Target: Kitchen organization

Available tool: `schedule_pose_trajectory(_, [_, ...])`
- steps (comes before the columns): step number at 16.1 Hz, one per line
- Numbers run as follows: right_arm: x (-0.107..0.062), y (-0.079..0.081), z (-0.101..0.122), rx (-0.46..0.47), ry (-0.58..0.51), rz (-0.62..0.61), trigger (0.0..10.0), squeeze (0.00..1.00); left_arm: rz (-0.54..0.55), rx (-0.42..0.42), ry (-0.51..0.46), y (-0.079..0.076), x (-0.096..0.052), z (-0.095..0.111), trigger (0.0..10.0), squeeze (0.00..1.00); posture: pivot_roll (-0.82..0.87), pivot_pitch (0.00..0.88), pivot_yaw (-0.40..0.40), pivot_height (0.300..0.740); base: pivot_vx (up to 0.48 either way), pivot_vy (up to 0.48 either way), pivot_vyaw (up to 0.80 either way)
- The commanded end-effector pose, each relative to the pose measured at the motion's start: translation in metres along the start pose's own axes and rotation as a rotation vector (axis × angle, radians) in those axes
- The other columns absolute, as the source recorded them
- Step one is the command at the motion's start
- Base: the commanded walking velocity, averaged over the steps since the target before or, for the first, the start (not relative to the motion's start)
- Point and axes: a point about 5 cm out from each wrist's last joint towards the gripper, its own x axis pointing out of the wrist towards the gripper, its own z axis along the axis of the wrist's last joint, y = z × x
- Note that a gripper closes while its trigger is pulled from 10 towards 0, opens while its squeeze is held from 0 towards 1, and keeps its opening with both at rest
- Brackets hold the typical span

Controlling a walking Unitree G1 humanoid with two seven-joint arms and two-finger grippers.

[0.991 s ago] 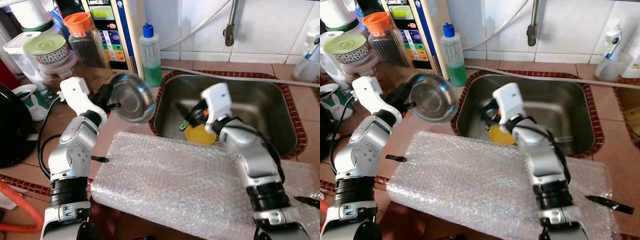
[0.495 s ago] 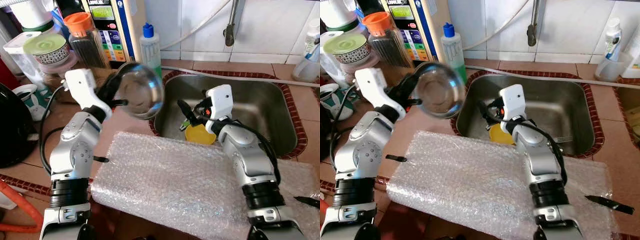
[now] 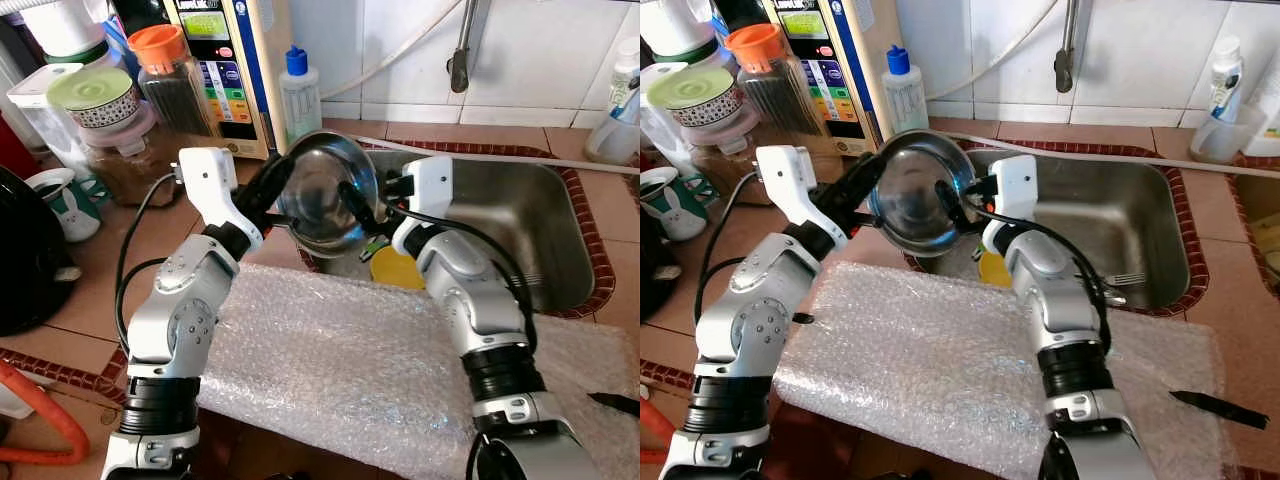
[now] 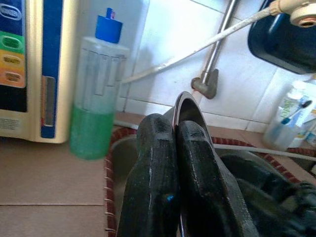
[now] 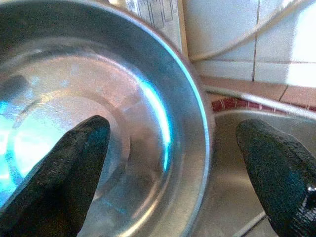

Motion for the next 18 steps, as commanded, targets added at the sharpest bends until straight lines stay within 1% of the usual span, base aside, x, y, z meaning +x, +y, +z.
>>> schedule_pose_trajectory(1, [0.0056,0.0024,0.005,-0.006,-0.003,-0.011,10.0,0.0,-0.026,-0.001,-0.024,-0.006,-0.0013,0.0065,0.0,0.0,-0.19,0.105,0.155,0.74,0.0,0.0,0.0])
schedule_pose_trajectory(2, [0.0066,0.0009,0.0043,0.003,0.005,-0.031,9.7,0.0,-0.034,0.0,-0.026,-0.008,-0.0015,0.0073,0.0,0.0,-0.19,0.106,0.154,0.74,0.0,0.0,0.0])
schedule_pose_trajectory(3, [0.0078,-0.0013,0.0027,0.033,0.016,-0.048,4.2,0.0,-0.039,-0.005,-0.032,-0.0092,-0.0021,0.0086,0.0,0.0,-0.19,0.108,0.155,0.74,0.0,0.0,0.0])
schedule_pose_trajectory(4, [0.0085,-0.0018,0.0023,0.056,0.018,-0.05,2.0,0.0,-0.042,-0.009,-0.035,-0.0096,-0.0021,0.0094,0.0,0.0,-0.19,0.107,0.153,0.74,0.0,0.0,0.0])
schedule_pose_trajectory(5, [0.0091,-0.002,0.0023,0.07,0.016,-0.05,0.4,0.0,-0.045,-0.014,-0.035,-0.01,-0.0021,0.01,0.0,0.0,-0.19,0.107,0.153,0.74,0.0,0.0,0.0])
schedule_pose_trajectory(6, [0.0102,-0.002,0.0021,0.093,0.019,-0.049,0.0,0.0,-0.061,-0.023,-0.037,-0.0126,-0.0021,0.0112,0.0,0.0,-0.19,0.107,0.151,0.74,0.0,0.0,0.0])
schedule_pose_trajectory(8, [0.0118,-0.0028,0.0031,0.132,0.017,-0.064,0.0,0.0,-0.065,-0.025,-0.037,-0.0143,-0.0017,0.0109,0.0,0.0,-0.19,0.107,0.15,0.74,0.0,0.0,0.0])
schedule_pose_trajectory(13, [0.0131,-0.002,0.0072,0.137,0.013,-0.07,0.0,0.0,-0.049,-0.019,-0.031,-0.0101,-0.0025,0.0106,0.0,0.0,-0.2,0.11,0.15,0.74,0.0,0.0,0.0])
schedule_pose_trajectory(18, [0.012,-0.0036,0.0051,0.143,0.023,-0.077,0.0,0.0,-0.047,-0.016,-0.028,-0.0087,-0.002,0.0103,0.0,0.0,-0.2,0.111,0.149,0.74,0.0,0.0,0.0])
